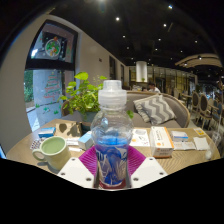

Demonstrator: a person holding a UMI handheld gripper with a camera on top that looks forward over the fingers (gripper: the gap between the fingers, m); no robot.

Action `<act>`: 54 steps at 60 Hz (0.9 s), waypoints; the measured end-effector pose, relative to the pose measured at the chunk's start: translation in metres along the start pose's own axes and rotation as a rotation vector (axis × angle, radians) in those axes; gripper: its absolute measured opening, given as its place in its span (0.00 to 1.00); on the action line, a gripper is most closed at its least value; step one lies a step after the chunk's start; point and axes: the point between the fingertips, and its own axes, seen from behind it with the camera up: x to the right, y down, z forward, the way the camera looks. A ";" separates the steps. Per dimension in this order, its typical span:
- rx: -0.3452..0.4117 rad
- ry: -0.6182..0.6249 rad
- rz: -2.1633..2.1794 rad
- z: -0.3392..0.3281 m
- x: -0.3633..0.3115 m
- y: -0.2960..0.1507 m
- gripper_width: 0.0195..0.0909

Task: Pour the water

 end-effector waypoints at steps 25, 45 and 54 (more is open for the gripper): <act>-0.190 0.087 0.083 -0.062 0.006 0.016 0.92; -0.324 0.190 0.092 -0.247 -0.042 -0.016 0.92; -0.336 0.240 0.103 -0.298 -0.058 -0.024 0.92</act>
